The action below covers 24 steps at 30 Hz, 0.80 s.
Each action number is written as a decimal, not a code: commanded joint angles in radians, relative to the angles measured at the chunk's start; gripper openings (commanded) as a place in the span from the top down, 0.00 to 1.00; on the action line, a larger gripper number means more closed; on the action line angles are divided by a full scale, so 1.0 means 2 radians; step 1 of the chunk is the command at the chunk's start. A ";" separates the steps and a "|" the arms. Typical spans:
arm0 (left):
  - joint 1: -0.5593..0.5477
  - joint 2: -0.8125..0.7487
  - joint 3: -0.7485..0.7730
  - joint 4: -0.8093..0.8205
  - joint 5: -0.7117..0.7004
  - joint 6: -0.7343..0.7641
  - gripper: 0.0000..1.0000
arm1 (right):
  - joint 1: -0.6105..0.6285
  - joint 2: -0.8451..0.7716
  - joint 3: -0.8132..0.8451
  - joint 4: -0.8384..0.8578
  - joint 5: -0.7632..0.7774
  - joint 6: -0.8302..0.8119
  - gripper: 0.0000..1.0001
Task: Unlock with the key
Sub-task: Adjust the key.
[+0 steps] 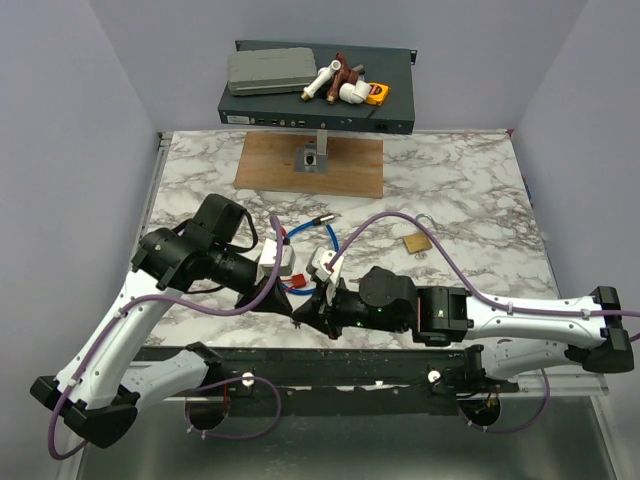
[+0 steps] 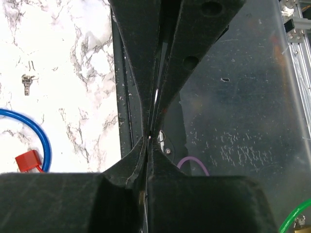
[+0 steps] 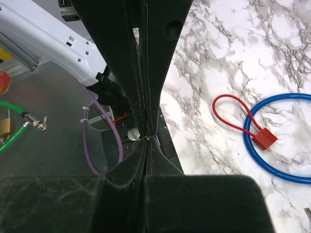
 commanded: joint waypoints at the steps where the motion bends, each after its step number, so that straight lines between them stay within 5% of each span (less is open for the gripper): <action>1: 0.000 -0.004 -0.009 0.019 -0.028 -0.009 1.00 | -0.004 0.003 0.015 -0.008 -0.013 -0.008 0.99; 15: -0.001 0.009 0.010 -0.016 -0.033 0.004 1.00 | -0.004 -0.013 0.011 -0.013 0.004 -0.013 0.98; 18: -0.001 0.004 0.012 -0.013 -0.024 0.003 1.00 | -0.004 -0.016 0.010 -0.008 0.013 -0.004 0.76; 24: 0.000 0.003 0.016 -0.011 -0.020 -0.001 1.00 | -0.005 -0.053 -0.029 0.049 0.032 0.018 0.58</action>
